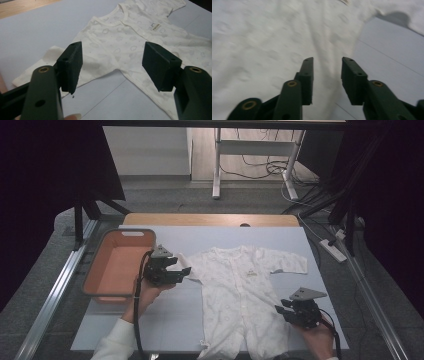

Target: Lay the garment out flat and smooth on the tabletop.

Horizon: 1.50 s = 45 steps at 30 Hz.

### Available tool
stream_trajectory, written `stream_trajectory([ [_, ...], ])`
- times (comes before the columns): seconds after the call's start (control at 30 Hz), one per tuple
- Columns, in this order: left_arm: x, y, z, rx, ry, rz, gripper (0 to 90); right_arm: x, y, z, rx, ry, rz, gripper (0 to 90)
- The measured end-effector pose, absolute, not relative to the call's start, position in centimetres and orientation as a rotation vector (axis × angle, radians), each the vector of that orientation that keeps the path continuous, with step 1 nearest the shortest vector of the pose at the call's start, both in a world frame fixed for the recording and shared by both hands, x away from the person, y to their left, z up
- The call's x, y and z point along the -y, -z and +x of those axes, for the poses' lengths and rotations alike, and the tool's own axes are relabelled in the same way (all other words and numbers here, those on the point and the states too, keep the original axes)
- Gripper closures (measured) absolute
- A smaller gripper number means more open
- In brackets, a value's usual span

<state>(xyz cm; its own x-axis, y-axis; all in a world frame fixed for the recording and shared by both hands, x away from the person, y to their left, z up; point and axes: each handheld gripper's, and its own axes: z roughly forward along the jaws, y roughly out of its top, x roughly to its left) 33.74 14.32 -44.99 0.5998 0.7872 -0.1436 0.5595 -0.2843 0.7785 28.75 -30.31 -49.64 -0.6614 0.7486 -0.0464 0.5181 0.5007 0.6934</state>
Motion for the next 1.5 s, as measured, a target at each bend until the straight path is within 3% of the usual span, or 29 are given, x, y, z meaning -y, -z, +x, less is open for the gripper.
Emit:
stream_trajectory([
  [0.07, -14.4, 45.0, 33.7, -1.072, -0.342, 1.979, 33.7, 29.5, 49.1, 28.1, -2.429, -1.015, 1.026, 57.2],
  [0.33, -14.4, 45.1, 33.6, -1.077, -0.343, 1.98, 33.6, 23.5, 48.9, 23.5, -2.641, -1.099, 0.735, 54.3],
  [0.67, -14.2, 45.2, 33.7, -1.075, -0.341, 1.985, 33.6, 20.0, 50.1, 22.9, -2.758, -1.1, 0.647, 45.5],
  [1.1, -14.1, 45.3, 33.7, -1.071, -0.339, 1.996, 33.4, 16.8, 51.7, 22.1, -2.829, -0.941, 0.485, 48.2],
  [1.23, -14.0, 45.3, 33.6, -1.07, -0.34, 1.995, 33.4, 16.5, 51.7, 22.1, -2.826, -0.926, 0.46, 52.9],
  [1.5, -14.2, 45.2, 33.6, -1.074, -0.345, 1.985, 33.2, 16.6, 51.6, 22.0, -2.849, -0.942, 0.432, 80.4],
])
